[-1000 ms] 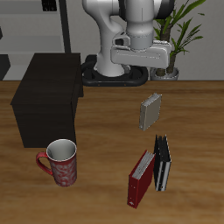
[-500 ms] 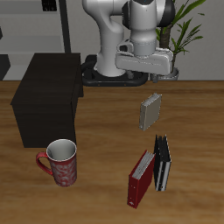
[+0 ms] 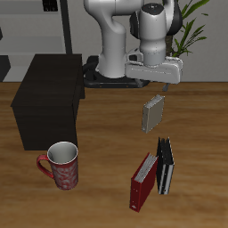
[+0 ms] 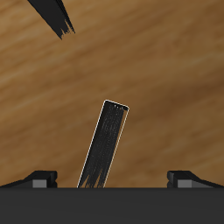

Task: Place the yellow book flat on top of the shelf

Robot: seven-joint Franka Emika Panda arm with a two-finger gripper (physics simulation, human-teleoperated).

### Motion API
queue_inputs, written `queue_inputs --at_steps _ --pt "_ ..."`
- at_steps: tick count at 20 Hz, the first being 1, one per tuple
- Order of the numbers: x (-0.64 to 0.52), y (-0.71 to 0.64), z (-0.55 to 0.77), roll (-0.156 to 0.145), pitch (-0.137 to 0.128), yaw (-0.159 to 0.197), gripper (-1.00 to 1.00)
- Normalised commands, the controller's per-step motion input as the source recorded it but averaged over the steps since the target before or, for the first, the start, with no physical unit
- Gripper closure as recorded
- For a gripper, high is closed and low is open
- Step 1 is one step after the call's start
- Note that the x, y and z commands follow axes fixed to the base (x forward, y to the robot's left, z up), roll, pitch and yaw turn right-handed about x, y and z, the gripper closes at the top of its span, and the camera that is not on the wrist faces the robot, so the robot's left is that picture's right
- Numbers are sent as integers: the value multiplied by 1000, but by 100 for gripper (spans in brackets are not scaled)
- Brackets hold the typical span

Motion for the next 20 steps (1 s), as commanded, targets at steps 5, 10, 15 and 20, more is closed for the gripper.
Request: queue_inputs --at_steps 5,10,15,20 --pt "165 81 -164 -19 11 4 -100" --pt "80 92 -197 14 21 -18 -100" --pt "61 82 -231 12 19 2 -100" --pt "88 -33 -227 -8 35 -18 -100"
